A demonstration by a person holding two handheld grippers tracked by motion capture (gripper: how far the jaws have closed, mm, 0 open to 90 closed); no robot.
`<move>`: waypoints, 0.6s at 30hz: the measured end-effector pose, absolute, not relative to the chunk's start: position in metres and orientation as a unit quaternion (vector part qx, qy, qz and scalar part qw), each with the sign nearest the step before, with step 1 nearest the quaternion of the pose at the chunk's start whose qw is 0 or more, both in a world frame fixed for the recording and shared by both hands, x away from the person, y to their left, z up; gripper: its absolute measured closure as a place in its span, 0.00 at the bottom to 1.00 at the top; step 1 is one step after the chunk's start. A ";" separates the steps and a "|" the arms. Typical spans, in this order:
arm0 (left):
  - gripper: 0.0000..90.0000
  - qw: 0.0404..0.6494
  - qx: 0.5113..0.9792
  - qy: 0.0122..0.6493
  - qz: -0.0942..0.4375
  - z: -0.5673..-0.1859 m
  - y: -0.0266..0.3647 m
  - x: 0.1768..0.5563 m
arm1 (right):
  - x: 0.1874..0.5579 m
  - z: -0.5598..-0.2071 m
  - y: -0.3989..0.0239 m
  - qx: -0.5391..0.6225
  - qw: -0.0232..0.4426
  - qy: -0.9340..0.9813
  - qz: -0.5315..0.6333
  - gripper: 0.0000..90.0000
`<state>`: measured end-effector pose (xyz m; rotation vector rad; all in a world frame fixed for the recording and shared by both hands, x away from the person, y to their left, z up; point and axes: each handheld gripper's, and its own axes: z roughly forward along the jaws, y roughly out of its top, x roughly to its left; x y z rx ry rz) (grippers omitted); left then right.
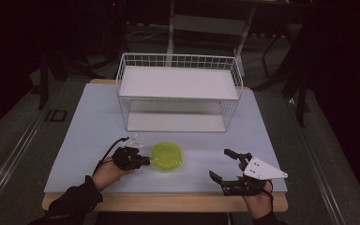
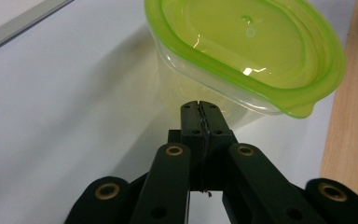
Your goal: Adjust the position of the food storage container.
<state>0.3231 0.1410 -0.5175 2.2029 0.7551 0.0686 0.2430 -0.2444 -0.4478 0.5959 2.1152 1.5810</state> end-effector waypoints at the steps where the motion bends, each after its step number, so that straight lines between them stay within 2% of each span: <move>1: 1.00 0.396 0.868 0.298 0.024 -0.518 0.139 0.324 | 0.243 -0.448 -0.245 0.215 0.215 0.763 0.571 0.15; 18: 1.00 0.402 0.870 0.286 0.015 -0.519 0.111 0.330 | 0.243 -0.448 -0.245 0.217 0.214 0.764 0.569 0.15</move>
